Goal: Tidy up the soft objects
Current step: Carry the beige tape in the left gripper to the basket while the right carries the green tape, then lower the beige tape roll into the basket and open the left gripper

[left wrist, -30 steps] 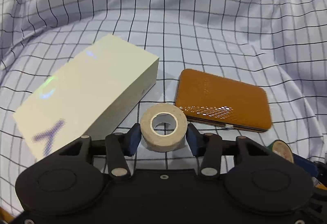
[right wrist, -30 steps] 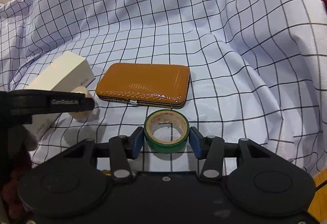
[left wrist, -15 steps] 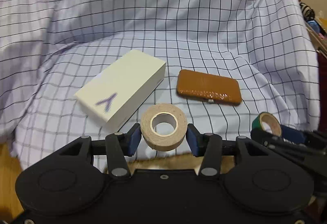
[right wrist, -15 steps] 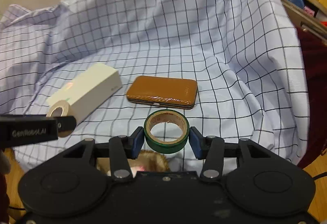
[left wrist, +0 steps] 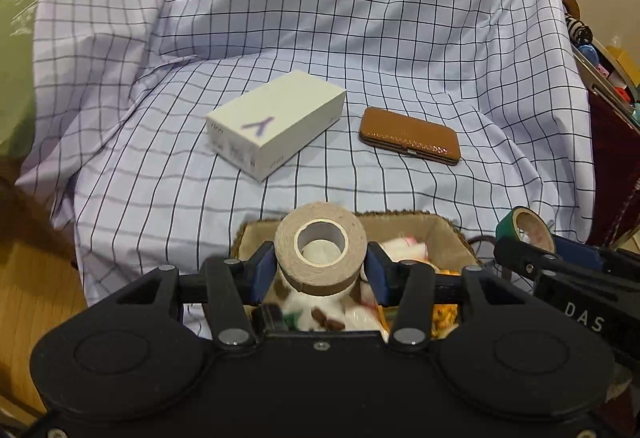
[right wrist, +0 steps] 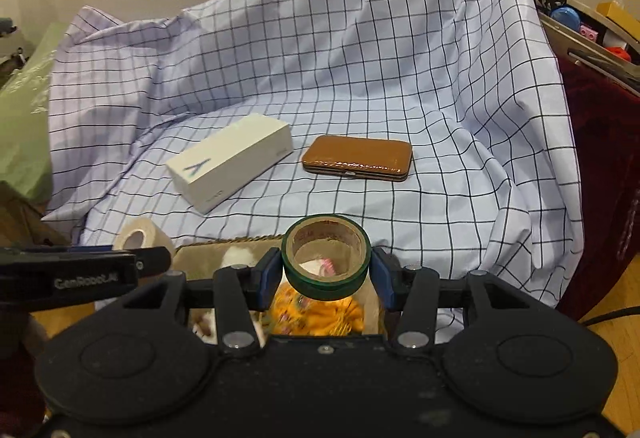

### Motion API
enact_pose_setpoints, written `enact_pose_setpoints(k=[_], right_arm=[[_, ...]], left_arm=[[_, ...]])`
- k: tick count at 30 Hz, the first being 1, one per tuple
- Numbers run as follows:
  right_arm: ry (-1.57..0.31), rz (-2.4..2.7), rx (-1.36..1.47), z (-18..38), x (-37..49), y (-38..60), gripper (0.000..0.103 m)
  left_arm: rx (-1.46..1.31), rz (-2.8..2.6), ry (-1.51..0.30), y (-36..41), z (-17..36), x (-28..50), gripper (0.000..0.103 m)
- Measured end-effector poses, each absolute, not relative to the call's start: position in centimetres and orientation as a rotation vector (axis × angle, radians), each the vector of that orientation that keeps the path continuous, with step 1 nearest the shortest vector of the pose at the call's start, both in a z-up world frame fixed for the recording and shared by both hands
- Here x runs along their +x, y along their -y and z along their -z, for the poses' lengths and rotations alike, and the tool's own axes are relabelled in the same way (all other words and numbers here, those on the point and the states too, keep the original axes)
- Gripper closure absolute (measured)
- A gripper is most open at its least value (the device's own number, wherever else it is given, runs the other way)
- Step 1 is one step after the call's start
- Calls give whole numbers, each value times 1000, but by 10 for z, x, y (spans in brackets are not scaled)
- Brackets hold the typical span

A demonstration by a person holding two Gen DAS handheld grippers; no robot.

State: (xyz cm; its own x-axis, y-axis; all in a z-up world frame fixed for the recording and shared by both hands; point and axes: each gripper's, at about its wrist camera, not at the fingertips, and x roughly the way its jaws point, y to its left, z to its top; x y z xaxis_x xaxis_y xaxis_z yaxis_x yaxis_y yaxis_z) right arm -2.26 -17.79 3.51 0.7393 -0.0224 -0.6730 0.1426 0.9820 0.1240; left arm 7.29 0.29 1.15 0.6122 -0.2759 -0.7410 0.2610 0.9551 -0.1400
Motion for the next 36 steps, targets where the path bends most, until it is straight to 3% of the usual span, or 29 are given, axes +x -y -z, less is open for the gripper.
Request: enact_pose_setpoints(k=[9, 36], right_arm=[[-690, 68, 194, -50, -61, 175, 56], [-764, 90, 160, -25, -52, 169, 56]], left_arm=[[-63, 334, -838, -6, -11, 35, 56], [-15, 272, -888, 2, 18, 42, 56]])
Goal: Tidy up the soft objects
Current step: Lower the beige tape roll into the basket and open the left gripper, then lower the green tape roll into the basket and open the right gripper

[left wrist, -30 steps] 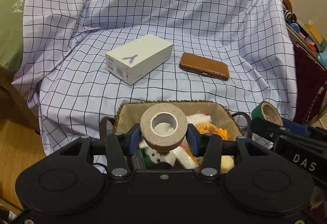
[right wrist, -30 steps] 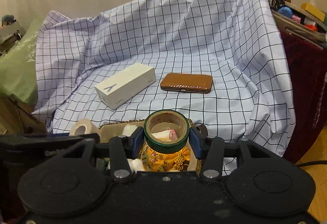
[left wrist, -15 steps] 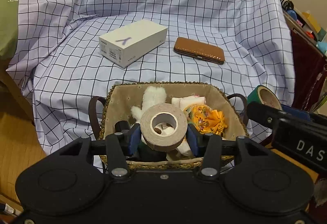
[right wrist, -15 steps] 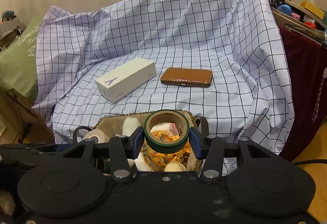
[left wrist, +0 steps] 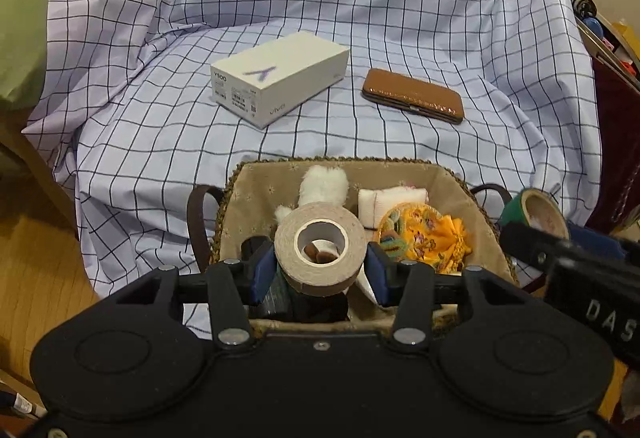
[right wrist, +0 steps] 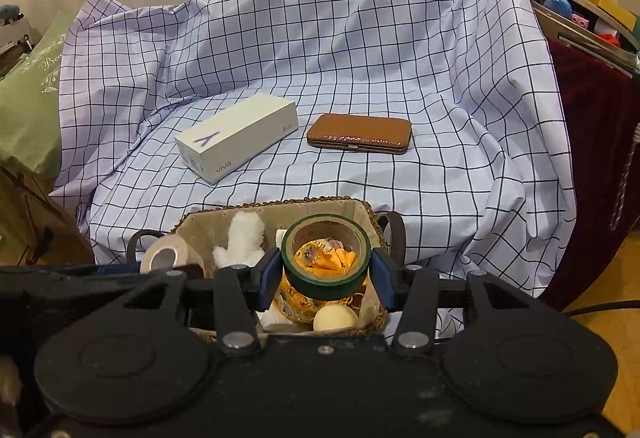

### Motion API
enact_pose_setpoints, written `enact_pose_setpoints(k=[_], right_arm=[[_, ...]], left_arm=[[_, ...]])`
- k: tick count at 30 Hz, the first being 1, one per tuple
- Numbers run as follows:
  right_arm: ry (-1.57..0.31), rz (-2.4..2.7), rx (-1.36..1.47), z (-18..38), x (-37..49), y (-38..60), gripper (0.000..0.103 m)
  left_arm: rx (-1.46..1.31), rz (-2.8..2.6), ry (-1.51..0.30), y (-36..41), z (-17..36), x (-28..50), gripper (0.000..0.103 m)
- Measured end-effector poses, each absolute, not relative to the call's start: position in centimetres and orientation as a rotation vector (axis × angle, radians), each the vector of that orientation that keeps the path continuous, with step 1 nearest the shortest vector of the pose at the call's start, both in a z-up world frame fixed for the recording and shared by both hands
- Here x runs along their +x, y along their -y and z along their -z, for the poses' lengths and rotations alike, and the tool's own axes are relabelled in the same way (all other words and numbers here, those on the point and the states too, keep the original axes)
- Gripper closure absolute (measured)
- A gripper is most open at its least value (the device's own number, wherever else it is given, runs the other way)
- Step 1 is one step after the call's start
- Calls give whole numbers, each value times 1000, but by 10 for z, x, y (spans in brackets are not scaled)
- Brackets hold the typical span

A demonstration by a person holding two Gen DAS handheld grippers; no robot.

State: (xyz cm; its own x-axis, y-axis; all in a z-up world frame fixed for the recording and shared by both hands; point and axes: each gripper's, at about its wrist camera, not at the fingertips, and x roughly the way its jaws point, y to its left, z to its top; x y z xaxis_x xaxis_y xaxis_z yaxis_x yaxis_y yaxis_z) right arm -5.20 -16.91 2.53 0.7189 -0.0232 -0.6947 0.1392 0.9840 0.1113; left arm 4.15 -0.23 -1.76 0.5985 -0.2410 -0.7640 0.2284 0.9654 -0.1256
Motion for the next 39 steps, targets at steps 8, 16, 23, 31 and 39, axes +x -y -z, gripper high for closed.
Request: enact_pose_setpoints(k=[8, 16, 23, 31, 39], right_arm=[[-764, 88, 159, -25, -50, 169, 56], [-766, 78, 149, -23, -44, 167, 56], [-770, 64, 135, -18, -35, 162, 56], [-763, 34, 132, -16, -32, 156, 53], [-771, 51, 138, -14, -35, 163, 50]], left_arm=[[3, 235, -864, 3, 15, 52, 56], [33, 209, -874, 6, 19, 55, 49], [25, 184, -849, -1, 15, 52, 34], [10, 152, -836, -10, 13, 44, 32], [-3, 146, -843, -14, 14, 41, 26]])
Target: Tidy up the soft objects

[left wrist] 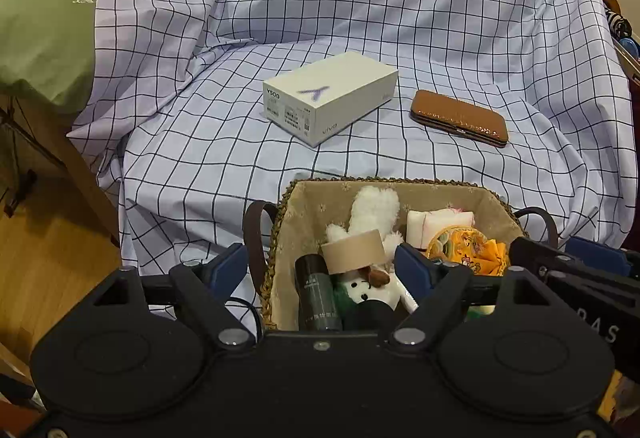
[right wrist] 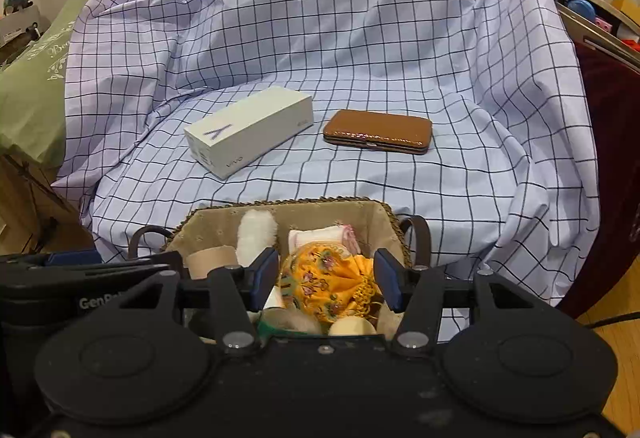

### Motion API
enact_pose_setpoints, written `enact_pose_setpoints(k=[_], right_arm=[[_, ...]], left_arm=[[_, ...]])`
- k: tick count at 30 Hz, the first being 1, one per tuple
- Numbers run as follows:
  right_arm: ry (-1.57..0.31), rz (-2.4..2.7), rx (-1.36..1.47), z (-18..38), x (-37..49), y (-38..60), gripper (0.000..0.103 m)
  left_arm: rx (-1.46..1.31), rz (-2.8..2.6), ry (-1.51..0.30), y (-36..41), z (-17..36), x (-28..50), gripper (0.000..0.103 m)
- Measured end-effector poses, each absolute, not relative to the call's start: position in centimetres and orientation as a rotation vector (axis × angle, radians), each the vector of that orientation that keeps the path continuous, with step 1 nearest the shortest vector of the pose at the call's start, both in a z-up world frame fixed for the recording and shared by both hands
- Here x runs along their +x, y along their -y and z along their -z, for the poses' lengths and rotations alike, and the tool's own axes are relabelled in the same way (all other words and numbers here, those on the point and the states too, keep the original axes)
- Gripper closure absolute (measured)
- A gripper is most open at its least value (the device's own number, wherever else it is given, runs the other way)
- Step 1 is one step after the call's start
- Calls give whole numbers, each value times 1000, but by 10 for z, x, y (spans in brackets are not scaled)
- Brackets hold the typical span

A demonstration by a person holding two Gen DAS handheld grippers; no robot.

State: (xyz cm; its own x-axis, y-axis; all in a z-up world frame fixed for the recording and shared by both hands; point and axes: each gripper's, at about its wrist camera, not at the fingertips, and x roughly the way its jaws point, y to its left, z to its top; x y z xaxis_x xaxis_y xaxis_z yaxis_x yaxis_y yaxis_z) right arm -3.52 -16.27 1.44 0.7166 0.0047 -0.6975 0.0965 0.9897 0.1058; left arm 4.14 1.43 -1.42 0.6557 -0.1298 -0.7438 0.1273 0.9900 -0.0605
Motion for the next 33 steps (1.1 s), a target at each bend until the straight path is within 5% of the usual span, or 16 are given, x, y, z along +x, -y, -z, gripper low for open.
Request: enact_pose_setpoints(k=[33], right_arm=[[-820, 112, 135, -8, -46, 173, 46]], left_arm=[[33, 148, -847, -12, 17, 25, 19]])
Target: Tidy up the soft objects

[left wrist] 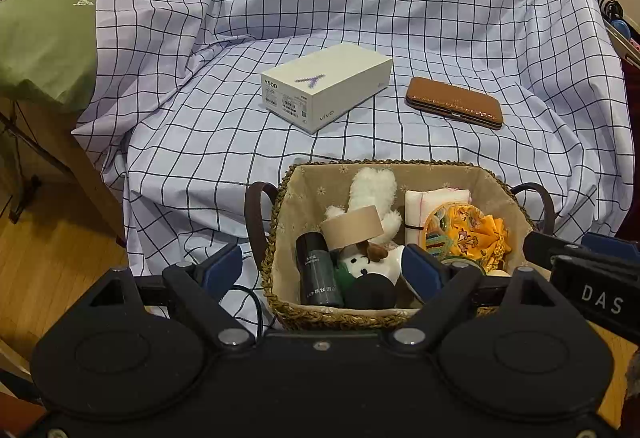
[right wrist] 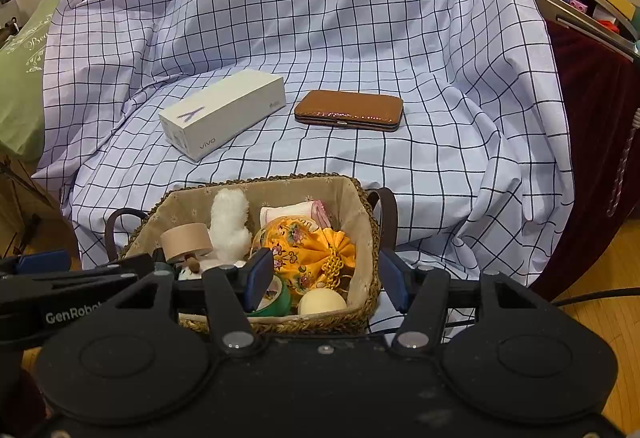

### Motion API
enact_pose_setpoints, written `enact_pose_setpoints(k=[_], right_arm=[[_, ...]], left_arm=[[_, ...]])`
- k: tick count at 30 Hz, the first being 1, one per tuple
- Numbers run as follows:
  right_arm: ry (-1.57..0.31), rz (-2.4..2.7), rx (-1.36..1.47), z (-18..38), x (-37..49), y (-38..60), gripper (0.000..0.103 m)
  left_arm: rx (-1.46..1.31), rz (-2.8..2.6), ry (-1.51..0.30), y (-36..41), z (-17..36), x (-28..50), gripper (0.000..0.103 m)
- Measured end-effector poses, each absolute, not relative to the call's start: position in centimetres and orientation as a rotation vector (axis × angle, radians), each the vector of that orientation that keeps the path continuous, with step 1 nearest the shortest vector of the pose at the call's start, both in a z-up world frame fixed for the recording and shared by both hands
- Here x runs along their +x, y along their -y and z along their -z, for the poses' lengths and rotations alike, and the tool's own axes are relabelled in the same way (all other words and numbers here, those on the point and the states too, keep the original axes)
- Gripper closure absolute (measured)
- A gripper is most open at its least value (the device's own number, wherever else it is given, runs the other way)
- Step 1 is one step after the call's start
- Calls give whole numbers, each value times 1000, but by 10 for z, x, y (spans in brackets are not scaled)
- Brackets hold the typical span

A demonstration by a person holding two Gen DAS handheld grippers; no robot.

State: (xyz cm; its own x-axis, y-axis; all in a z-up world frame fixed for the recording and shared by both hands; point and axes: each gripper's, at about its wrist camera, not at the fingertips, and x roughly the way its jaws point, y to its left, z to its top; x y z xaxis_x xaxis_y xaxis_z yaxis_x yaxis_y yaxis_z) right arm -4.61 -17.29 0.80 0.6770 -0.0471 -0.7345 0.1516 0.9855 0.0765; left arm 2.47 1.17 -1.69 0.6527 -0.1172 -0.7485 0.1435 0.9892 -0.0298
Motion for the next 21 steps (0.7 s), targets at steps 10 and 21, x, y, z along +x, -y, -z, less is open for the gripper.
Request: enact_pose_setpoints(k=[10, 21], right_arm=[[-829, 110, 138, -7, -45, 174, 46], [-830, 110, 139, -6, -46, 174, 46]], left_arm=[[33, 152, -851, -11, 18, 24, 19], [33, 152, -851, -11, 18, 24, 19]])
